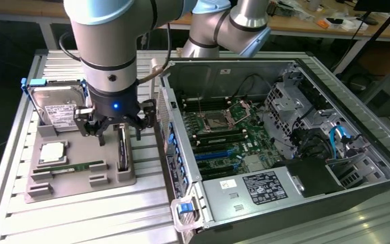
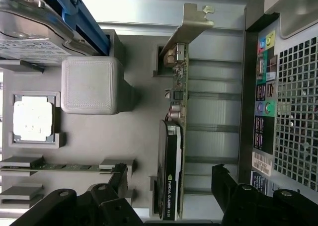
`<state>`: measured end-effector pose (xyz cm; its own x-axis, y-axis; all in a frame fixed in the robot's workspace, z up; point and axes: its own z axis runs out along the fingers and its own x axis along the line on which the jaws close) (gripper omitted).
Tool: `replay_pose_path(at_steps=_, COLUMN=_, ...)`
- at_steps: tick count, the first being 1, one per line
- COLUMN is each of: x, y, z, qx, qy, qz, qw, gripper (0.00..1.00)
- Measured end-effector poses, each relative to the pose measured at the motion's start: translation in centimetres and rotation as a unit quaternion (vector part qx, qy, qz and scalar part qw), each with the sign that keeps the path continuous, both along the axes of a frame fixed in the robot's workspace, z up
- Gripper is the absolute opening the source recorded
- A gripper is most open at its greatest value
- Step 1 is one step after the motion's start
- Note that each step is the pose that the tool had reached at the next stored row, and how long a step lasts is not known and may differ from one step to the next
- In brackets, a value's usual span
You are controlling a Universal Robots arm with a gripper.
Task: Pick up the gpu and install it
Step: 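Pick up the gpu and move the gpu toward the slot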
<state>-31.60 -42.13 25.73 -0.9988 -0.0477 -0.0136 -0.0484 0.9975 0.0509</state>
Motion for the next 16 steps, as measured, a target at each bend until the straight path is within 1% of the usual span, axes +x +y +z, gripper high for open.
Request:
replay_pose_path(at_steps=3, x=0.0, y=0.0, z=-0.53, qx=-0.0002, qy=0.0, qz=0.0, qw=1.0, gripper=0.78)
replay_pose_path(at_steps=7, x=0.0, y=0.0, z=-1.19, qx=-0.0012, qy=-0.0001, qz=0.0, qw=1.0, gripper=0.78)
replay_pose_path(at_steps=16, x=0.0, y=0.0, z=-1.19, qx=-0.0013, qy=0.0, qz=0.0, qw=1.0, gripper=0.78)
